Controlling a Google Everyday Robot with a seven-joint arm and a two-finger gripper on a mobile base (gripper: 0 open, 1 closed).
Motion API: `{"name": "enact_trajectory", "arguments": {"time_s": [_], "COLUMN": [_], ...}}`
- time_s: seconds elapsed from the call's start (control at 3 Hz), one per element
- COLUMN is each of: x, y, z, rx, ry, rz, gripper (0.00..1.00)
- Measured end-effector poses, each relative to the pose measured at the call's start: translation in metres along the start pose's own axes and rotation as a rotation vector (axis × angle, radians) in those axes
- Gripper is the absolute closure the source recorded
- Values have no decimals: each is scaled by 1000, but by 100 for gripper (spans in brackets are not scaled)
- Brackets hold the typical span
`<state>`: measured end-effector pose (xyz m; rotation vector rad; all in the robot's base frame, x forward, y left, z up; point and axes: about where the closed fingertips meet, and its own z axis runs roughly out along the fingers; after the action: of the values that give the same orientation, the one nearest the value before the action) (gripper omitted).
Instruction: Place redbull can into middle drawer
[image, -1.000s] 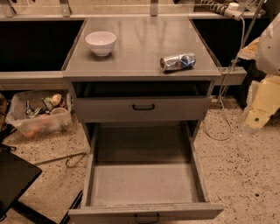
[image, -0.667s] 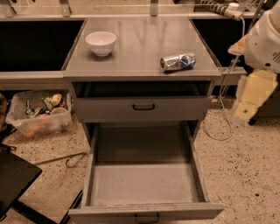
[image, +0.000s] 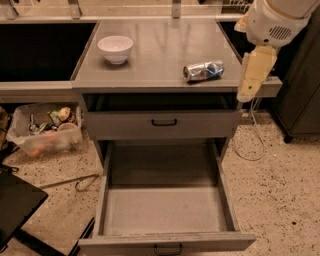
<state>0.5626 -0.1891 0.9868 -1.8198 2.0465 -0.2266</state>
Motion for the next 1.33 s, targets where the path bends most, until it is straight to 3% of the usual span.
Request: {"name": "enact_trajectory", "arguments": {"time_s": [0.67, 1.0, 1.33], "x": [-32, -48, -48], "y": [-83, -120, -120], "z": [35, 99, 99], "rx": [35, -5, -5], "ry": [-7, -37, -37], "rz": [-95, -118, -118], "gripper": [0, 0, 0]}}
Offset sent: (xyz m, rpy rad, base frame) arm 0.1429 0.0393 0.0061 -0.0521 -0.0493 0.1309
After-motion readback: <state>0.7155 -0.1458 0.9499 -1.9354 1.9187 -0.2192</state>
